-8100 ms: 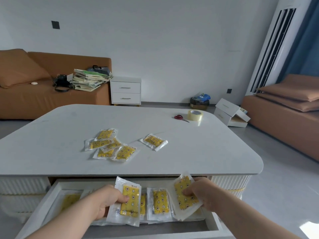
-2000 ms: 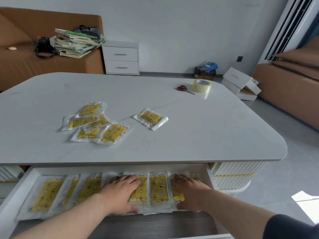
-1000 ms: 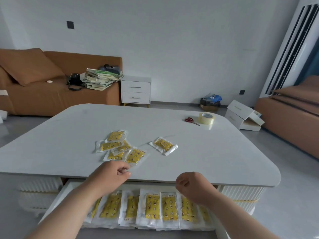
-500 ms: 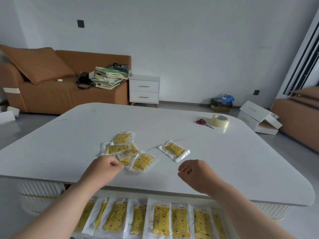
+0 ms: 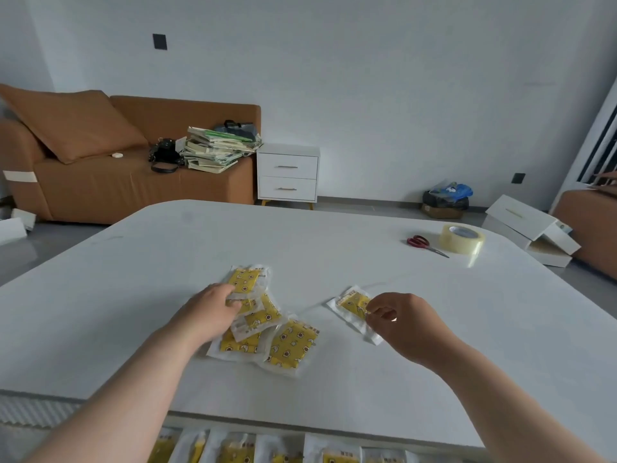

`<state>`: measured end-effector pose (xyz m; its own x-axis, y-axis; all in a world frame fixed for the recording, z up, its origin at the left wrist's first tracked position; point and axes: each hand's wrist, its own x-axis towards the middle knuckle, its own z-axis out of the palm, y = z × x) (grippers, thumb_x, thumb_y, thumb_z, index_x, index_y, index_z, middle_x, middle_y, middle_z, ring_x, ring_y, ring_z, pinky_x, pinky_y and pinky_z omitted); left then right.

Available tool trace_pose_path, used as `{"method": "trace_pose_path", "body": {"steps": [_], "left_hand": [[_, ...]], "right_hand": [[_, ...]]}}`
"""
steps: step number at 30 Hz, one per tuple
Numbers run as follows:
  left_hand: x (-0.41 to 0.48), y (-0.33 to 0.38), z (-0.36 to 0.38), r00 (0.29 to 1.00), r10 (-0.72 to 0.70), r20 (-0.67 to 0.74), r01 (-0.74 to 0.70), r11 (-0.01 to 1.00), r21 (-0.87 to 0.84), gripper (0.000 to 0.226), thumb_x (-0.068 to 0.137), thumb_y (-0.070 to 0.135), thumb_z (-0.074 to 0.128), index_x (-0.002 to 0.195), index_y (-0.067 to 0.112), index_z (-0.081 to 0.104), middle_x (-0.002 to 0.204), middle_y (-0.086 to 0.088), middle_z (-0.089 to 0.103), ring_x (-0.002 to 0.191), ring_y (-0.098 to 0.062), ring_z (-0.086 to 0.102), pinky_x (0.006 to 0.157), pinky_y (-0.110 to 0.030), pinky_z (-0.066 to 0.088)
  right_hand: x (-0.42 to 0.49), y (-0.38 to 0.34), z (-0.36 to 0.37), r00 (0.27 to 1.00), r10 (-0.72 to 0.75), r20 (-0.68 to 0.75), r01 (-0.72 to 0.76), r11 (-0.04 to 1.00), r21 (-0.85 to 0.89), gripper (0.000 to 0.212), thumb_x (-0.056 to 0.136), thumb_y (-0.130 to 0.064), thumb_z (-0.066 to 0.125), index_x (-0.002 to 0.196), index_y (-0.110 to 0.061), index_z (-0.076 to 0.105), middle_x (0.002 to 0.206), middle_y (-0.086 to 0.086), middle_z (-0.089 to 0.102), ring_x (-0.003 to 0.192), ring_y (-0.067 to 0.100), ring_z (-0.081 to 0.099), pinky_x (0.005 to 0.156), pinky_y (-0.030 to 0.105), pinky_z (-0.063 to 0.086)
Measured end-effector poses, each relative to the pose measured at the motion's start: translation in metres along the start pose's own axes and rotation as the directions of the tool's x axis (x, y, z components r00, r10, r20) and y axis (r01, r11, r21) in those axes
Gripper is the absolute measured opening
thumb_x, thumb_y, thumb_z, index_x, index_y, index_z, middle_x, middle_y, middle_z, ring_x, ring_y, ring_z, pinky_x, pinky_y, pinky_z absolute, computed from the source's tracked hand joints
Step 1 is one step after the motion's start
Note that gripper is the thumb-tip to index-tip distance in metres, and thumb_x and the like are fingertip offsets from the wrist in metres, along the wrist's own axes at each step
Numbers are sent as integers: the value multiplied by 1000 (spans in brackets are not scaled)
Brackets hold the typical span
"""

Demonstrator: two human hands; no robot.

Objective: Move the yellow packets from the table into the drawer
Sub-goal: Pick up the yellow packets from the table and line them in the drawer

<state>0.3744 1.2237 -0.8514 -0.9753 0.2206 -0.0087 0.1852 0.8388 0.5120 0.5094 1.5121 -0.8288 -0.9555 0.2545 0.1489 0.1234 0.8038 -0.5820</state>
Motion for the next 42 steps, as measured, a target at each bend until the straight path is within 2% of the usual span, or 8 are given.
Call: {"method": "trace_pose_path", "body": {"steps": [12,15,18,23,28,34,38,42], "left_hand": [[17,-17,9,995,33,91,-40,996,78,52,97,35,44,147,38,33,138,-2,33,137,-20,28,113,-34,27],[16,-17,7,998,30,63,-32,999,27,30,99,35,42,119,28,63,122,-4,39,125,-22,39,108,-32,31],[14,-14,4,999,40,-23,-40,999,-6,33,98,35,45,75,13,57,101,-2,48,97,-23,55,85,-30,41],[11,-14,6,997,74,-30,-73,997,24,25,93,41,54,114,32,65,111,1,50,112,-20,52,95,-31,42],[13,-18,3,995,69,-67,-70,998,-8,14,81,36,73,78,26,64,102,8,47,102,-16,54,87,-28,41],[15,-19,-10,996,-86,33,77,975,210,60,81,50,67,131,21,52,136,1,48,124,-20,48,98,-30,42],[14,-14,-20,952,-306,11,274,868,414,80,65,71,63,125,19,54,132,-6,52,117,-28,53,94,-35,48],[16,-14,-22,881,-469,61,407,818,406,89,58,76,63,126,20,57,131,-4,58,115,-27,57,95,-34,49]], "right_hand": [[15,18,27,996,-25,88,43,975,-220,46,92,-34,57,137,-31,52,142,-11,50,127,20,48,104,28,37],[16,18,31,992,-1,127,34,964,-265,44,95,-37,50,139,-36,48,144,-12,47,130,22,43,108,34,35],[16,19,32,991,7,135,36,950,-310,41,97,-36,45,138,-39,49,144,-14,45,131,21,40,109,35,32],[18,20,30,992,9,122,31,946,-321,32,98,-36,44,124,-38,62,130,-12,53,118,22,47,103,34,36],[22,20,31,998,26,63,-5,950,-313,21,94,-32,51,96,-25,70,100,-5,56,100,20,52,82,29,41],[17,21,29,997,41,68,-14,933,-359,25,95,-41,51,117,-35,62,127,-8,48,124,24,42,101,33,34],[19,16,28,991,109,82,-70,923,-378,16,91,-41,52,101,-29,50,104,-7,54,102,21,49,82,31,35],[21,13,27,979,179,96,-125,903,-411,42,89,-45,54,125,-25,49,125,0,55,117,24,48,95,33,37]]}}
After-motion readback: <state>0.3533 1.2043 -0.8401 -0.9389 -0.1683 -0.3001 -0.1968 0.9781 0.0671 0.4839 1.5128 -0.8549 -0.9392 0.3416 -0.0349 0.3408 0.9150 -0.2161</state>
